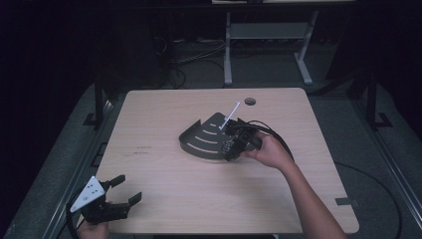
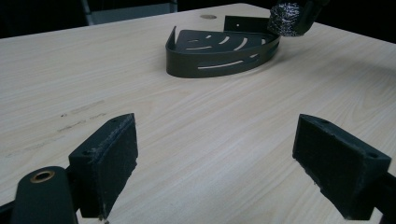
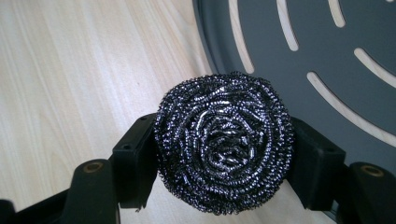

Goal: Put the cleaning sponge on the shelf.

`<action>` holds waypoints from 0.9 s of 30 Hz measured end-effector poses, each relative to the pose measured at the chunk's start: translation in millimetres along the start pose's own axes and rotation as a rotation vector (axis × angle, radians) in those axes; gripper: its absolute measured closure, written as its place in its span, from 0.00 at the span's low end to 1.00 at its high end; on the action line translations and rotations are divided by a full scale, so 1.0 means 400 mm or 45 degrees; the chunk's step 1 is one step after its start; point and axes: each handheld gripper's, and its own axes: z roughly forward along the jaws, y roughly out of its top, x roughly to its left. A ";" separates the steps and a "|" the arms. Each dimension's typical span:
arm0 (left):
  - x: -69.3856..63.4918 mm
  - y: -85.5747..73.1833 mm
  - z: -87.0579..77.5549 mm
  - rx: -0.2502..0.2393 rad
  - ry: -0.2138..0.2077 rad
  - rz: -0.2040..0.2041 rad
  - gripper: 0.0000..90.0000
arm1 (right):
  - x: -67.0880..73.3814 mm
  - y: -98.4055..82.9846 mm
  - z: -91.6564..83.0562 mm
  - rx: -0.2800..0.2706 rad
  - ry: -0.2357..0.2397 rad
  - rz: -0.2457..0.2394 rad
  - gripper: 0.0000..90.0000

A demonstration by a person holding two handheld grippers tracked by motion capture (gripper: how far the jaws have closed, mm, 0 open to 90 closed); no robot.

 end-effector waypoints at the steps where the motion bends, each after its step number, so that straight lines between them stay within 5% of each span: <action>1: 0.000 0.000 0.000 -0.001 -0.001 0.000 0.15 | -0.004 0.000 0.002 0.000 0.000 0.002 0.36; 27: 0.000 0.002 -0.002 -0.006 0.000 0.002 0.15 | -0.050 0.063 0.005 0.030 -0.040 0.029 0.36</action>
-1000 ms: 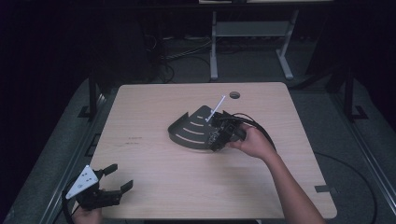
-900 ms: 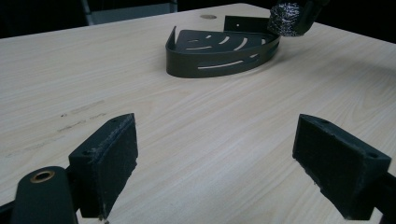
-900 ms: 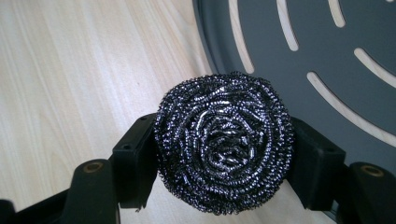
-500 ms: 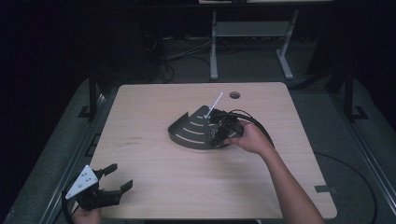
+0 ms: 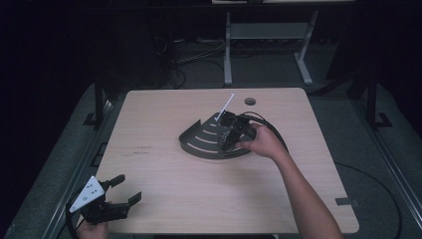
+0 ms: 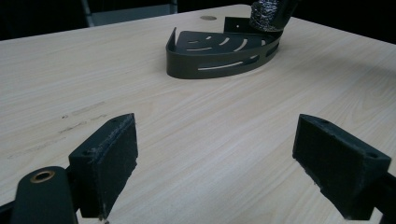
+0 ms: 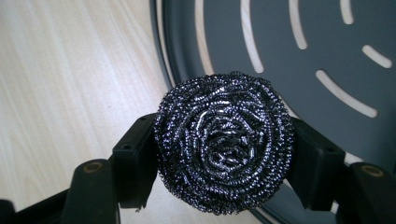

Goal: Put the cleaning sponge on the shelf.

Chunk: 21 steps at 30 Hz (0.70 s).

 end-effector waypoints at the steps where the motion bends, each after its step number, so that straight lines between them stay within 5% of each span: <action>1: 0.000 0.000 0.000 0.000 0.001 -0.003 0.15 | -0.002 0.001 0.001 -0.001 0.000 0.003 0.36; 21: 0.001 0.000 0.000 -0.001 -0.001 -0.006 0.15 | -0.045 0.005 0.031 -0.007 -0.005 0.076 0.36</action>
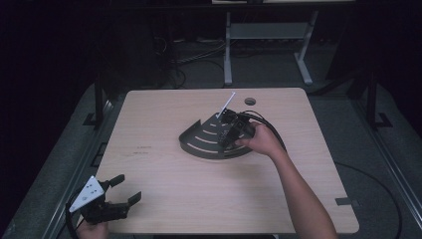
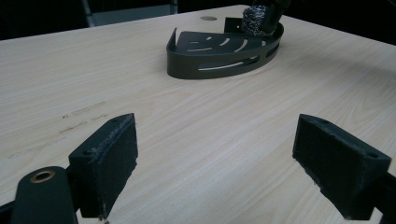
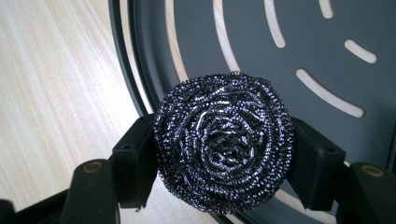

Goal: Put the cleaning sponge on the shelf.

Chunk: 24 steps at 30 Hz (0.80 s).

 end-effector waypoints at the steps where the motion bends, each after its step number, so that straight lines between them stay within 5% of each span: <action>1: 0.000 0.000 0.000 0.000 0.000 0.000 0.15 | -0.001 0.000 0.001 -0.001 -0.003 0.000 0.36; 24: 0.001 -0.001 0.001 0.003 -0.001 0.002 0.15 | -0.043 0.002 0.057 0.044 -0.026 0.076 0.36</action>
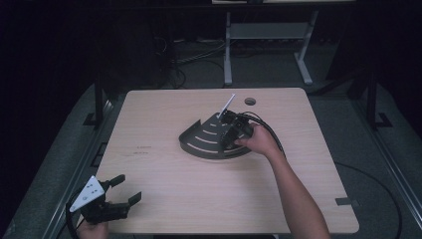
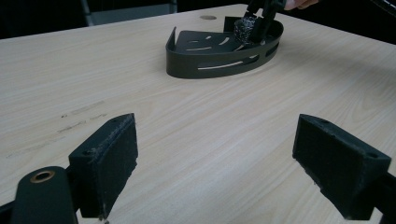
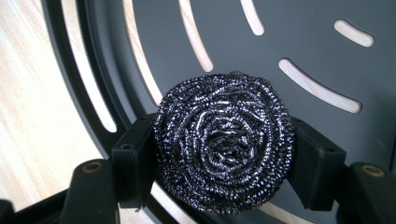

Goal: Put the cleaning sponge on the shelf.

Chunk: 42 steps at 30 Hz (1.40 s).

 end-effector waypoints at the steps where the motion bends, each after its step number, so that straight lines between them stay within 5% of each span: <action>1: 0.000 0.000 0.000 -0.001 0.001 0.000 0.15 | -0.002 0.000 0.003 0.000 -0.002 -0.004 0.36; 42: -0.004 0.001 0.004 0.004 -0.001 0.000 0.15 | -0.012 0.010 0.019 -0.015 -0.038 0.047 0.31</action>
